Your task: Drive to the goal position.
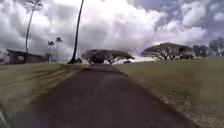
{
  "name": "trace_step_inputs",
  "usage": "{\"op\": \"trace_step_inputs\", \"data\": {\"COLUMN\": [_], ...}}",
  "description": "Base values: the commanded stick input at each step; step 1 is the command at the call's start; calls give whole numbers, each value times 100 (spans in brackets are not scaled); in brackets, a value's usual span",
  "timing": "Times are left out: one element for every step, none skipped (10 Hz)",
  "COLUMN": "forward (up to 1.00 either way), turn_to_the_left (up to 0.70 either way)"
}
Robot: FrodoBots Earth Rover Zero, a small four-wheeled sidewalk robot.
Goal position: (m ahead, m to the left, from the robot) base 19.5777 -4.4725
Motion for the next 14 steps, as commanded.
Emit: {"op": "trace_step_inputs", "data": {"forward": [66, 67, 67, 66, 66, 66, 70, 69, 70, 70, 69, 69, 69, 70], "turn_to_the_left": [33, 33, 33, 33, 33, 33, 2, 1, 1, 1, 0, 1, 2, 2]}}
